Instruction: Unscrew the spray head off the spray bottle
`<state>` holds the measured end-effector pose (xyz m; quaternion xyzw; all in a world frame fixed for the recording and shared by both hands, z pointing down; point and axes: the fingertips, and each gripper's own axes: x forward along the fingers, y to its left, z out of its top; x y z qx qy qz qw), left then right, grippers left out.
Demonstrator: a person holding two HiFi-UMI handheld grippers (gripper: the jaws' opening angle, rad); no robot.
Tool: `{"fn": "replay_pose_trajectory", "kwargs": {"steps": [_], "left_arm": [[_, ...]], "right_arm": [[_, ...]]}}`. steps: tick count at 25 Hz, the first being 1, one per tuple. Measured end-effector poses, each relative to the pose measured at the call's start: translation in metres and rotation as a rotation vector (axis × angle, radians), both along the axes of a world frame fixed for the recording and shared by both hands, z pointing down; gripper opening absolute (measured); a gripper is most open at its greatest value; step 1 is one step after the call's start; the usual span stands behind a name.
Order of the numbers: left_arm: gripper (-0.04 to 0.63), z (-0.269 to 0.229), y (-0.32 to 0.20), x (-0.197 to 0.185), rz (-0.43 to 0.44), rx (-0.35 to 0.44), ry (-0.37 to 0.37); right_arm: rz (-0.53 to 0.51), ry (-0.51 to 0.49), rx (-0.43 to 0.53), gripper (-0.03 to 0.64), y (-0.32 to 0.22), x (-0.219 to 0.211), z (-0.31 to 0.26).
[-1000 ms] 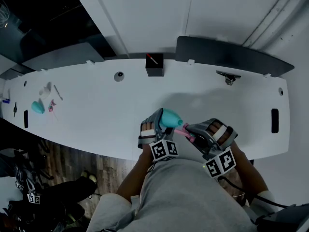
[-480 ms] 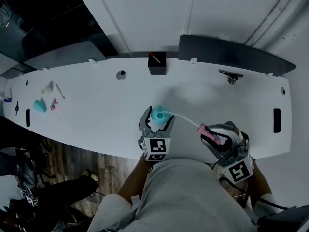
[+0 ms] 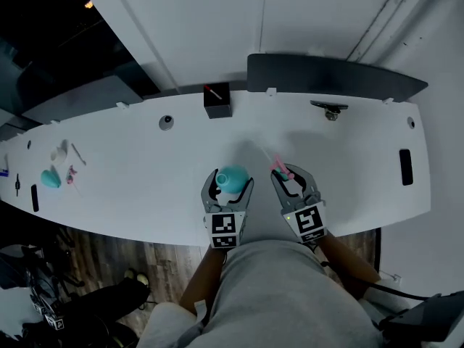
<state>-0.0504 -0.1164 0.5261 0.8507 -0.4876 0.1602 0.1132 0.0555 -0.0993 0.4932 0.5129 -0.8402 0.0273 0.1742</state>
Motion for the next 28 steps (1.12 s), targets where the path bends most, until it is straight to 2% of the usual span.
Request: {"fn": "replay_pose_trajectory", "kwargs": {"steps": [3,10,19,28], "left_arm": [[0.397,0.0,0.007,0.008,0.025,-0.013,0.011],[0.397,-0.004,0.013,-0.006,0.044,-0.039,0.02],[0.397,0.013,0.032,-0.007,0.134,-0.082,0.016],[0.397,0.005,0.08,0.021,0.105,-0.058,-0.009]], "right_arm": [[0.039,-0.017,0.002,0.107,-0.005,-0.007,0.001],[0.107,-0.016,-0.006,0.107,-0.004,-0.021,-0.006],[0.227,-0.015,-0.052,0.107,0.024,-0.007,0.006],[0.188,-0.068,-0.031,0.109,0.075,0.012,-0.001]]}}
